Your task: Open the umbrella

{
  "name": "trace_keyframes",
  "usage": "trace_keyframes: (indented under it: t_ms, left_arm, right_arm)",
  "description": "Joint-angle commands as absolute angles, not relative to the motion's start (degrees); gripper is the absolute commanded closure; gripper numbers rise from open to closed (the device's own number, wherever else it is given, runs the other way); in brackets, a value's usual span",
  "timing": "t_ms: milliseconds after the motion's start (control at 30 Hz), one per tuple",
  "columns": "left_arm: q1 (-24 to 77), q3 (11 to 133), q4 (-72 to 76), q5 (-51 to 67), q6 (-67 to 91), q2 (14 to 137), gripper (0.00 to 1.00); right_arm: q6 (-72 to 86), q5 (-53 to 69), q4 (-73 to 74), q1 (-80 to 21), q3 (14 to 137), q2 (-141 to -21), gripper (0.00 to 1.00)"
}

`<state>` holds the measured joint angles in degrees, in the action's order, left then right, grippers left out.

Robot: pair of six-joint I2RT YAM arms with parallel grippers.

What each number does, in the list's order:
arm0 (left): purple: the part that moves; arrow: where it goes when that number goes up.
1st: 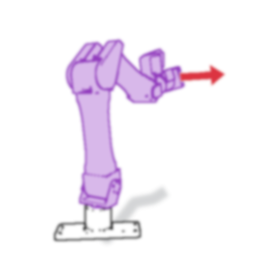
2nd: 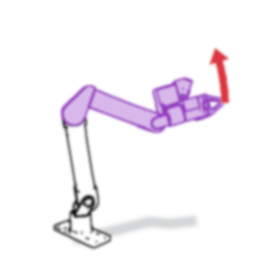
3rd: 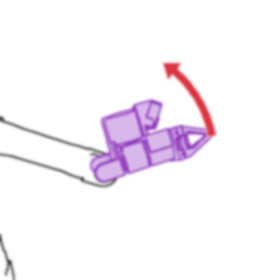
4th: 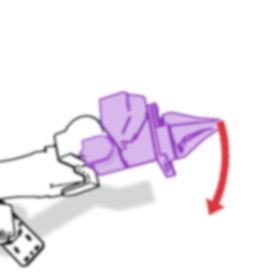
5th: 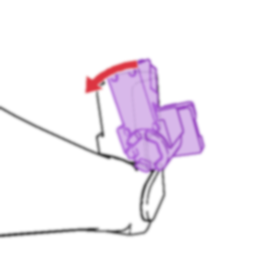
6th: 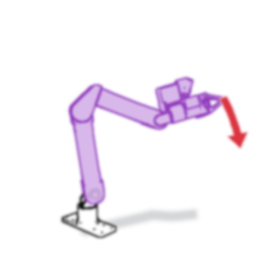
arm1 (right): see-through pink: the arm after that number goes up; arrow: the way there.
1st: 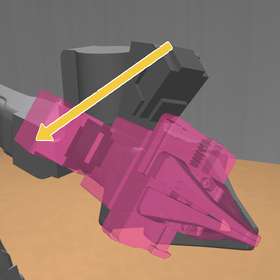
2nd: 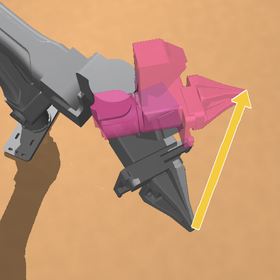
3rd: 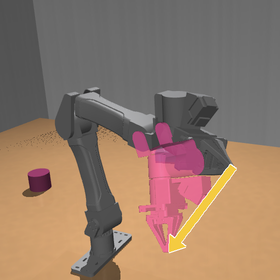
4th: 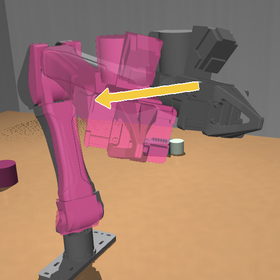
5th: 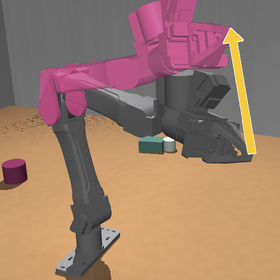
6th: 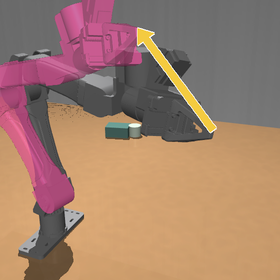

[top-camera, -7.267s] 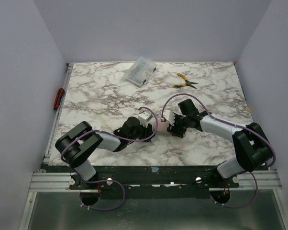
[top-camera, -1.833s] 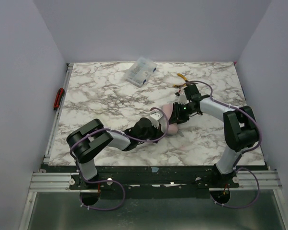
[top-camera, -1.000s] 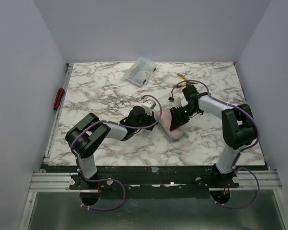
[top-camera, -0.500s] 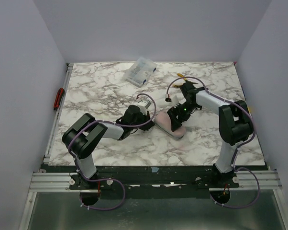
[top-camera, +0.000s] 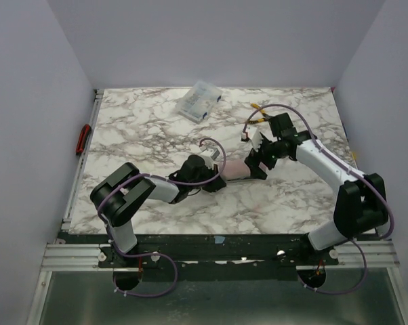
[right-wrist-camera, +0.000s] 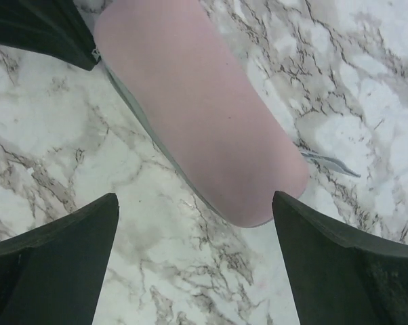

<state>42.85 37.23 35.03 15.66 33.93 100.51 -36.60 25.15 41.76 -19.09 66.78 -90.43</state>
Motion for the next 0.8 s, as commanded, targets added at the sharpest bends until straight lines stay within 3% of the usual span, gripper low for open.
trace_keyframes:
  t_ms: [0,367,433,600,767]
  left_arm:
    - [43.3,37.4,36.7,18.2,35.5,101.6,1.00]
    - [43.4,38.1,35.9,18.1,34.9,102.2,1.00]
    - [43.3,37.9,35.7,17.8,35.0,101.8,1.00]
    - [42.3,36.9,32.8,16.1,35.7,99.9,1.00]
    - [41.0,35.7,29.0,13.9,33.5,97.0,1.00]
  right_arm:
    - [-45.6,26.8,31.9,-21.2,59.0,-85.4,0.03]
    - [-56.6,24.9,14.2,-28.6,47.1,-85.7,0.06]
    - [-59.8,24.2,12.6,-28.7,44.5,-85.6,0.11]
    - [-66.8,20.9,8.3,-28.6,37.4,-84.1,0.36]
    - [-69.4,18.9,6.8,-28.7,33.9,-83.4,0.52]
